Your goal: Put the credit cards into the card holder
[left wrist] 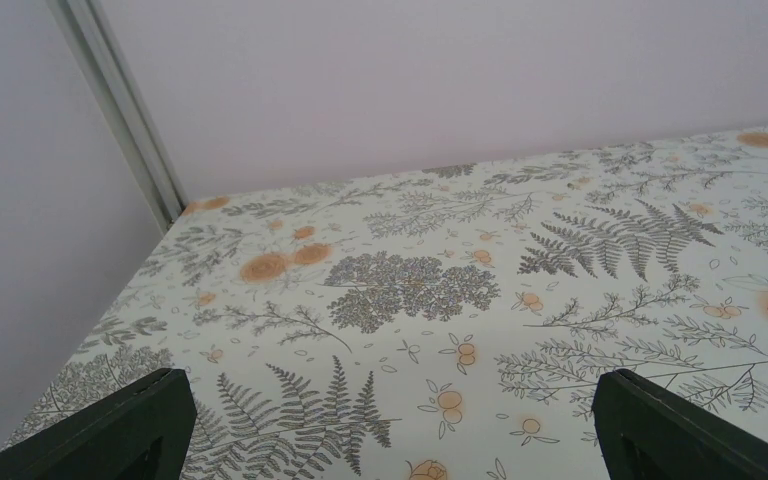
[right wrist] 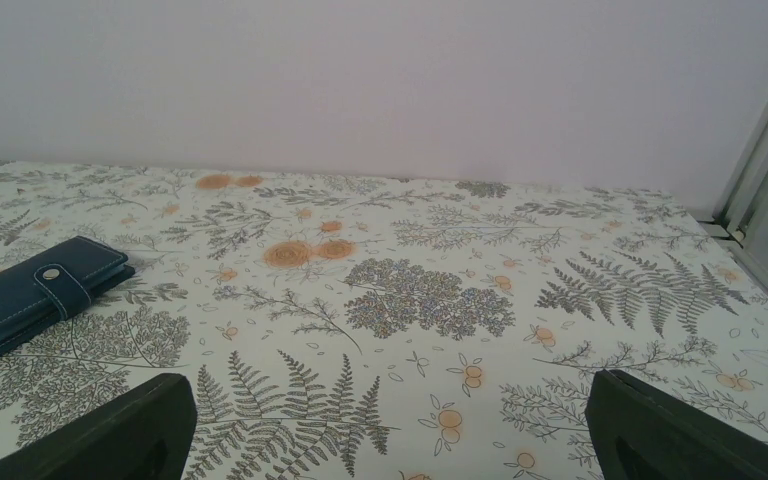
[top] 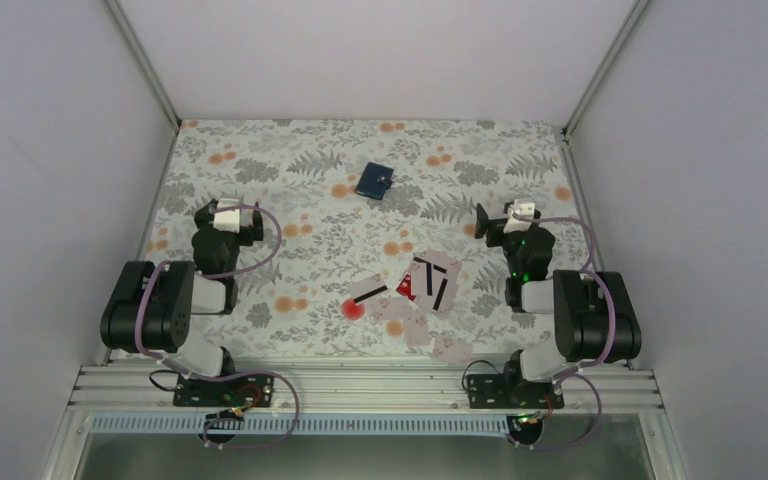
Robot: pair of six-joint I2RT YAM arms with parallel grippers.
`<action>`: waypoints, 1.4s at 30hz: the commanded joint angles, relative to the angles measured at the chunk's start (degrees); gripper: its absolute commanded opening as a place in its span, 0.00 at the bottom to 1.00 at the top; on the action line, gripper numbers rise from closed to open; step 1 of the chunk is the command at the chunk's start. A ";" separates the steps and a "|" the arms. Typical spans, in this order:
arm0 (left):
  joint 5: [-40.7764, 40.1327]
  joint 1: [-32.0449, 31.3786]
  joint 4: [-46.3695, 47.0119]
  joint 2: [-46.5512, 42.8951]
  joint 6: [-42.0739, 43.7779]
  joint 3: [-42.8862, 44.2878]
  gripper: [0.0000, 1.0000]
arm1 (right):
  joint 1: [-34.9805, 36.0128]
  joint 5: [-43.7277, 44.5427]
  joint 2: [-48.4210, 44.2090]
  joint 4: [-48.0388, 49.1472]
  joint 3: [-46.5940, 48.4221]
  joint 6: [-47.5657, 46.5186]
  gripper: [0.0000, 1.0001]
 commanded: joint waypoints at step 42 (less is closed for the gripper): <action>-7.33 -0.17 -83.50 -3.59 -16.09 54.92 1.00 | -0.39 4.53 -4.23 -65.07 45.58 10.38 0.99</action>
